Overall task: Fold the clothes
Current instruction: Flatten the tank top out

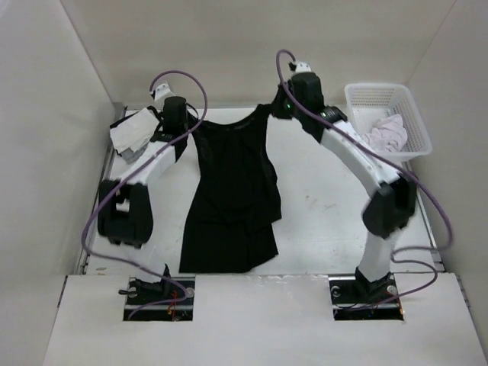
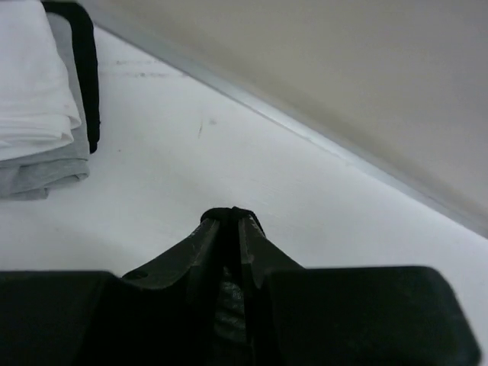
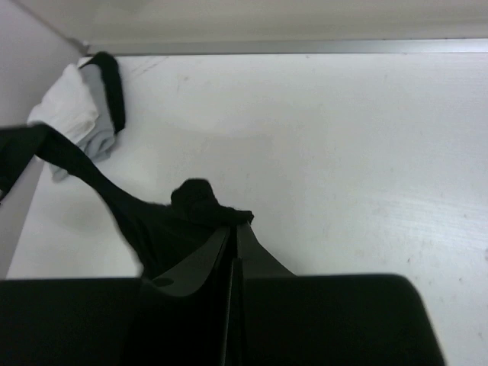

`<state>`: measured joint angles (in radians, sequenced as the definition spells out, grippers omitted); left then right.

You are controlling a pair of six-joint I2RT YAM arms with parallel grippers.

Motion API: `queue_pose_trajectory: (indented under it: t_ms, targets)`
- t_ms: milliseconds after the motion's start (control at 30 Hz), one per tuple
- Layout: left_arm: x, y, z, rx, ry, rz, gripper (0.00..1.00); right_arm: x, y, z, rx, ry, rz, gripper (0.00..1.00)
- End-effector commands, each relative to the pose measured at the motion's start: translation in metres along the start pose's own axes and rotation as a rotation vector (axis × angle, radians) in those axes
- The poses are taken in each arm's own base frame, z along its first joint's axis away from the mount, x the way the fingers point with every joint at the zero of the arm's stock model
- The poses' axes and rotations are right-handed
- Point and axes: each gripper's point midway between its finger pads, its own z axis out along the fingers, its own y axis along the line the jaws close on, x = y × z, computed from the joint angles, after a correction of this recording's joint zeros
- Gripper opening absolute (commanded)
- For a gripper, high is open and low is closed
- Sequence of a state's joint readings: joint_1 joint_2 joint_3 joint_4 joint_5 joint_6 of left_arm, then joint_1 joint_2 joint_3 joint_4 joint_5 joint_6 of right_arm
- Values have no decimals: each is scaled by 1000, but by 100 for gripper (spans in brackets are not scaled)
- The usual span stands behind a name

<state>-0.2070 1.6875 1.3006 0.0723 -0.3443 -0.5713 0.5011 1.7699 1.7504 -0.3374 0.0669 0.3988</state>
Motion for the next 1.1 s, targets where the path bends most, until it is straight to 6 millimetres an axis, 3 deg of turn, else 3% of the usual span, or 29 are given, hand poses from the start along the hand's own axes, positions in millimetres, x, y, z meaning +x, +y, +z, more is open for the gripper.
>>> queue_pose_trajectory:
  t_ms: [0, 100, 133, 200, 300, 333, 367, 400, 433, 500, 533, 667, 733, 867, 900, 1000, 1067]
  targets:
    - [-63, -39, 16, 87, -102, -96, 26, -97, -24, 45, -7, -170, 107, 30]
    - [-67, -27, 9, 56, -128, -104, 43, -96, -30, 42, 0, -175, 115, 46]
    - [-60, -22, 3, 50, -120, -111, 44, -92, -32, 38, 2, -178, 117, 48]
    - [-30, -13, -16, 50, -77, -141, 44, -60, -26, 24, -19, -162, 120, 50]
    - [27, -1, -47, 55, -6, -142, 40, 5, -19, 4, -52, -89, 143, 30]
    - [55, 12, -65, 41, 27, -142, 37, 45, -18, -8, -64, -40, 169, 11]
    - [75, 22, -83, 35, 54, -132, 35, 65, -16, -15, -73, -15, 182, 5]
    - [89, 31, -98, 34, 73, -112, 32, 105, -14, -29, -82, 31, 201, 2]
    - [105, 41, -116, 35, 100, -77, 29, 138, -13, -42, -86, 73, 215, 2]
    - [128, 65, -148, 16, 162, 0, 24, 180, -11, -61, -95, 128, 225, 3]
    - [139, 86, -165, -24, 195, 30, 23, 208, -15, -75, -84, 169, 225, 7]
    - [173, 141, -215, -139, 325, 33, 24, 280, -32, -108, -41, 277, 230, 33]
    - [182, 150, -225, -158, 343, 10, 30, 290, -39, -107, -22, 289, 239, 40]
    - [192, 139, -221, -126, 353, -15, 36, 283, -48, -87, 4, 272, 251, 48]
    - [203, 134, -218, -119, 375, 5, 38, 281, -49, -78, 10, 272, 256, 52]
    - [220, 129, -213, -113, 405, 29, 38, 284, -48, -64, 11, 289, 271, 52]
    - [228, 128, -208, -112, 406, 28, 37, 285, -50, -50, 19, 291, 290, 46]
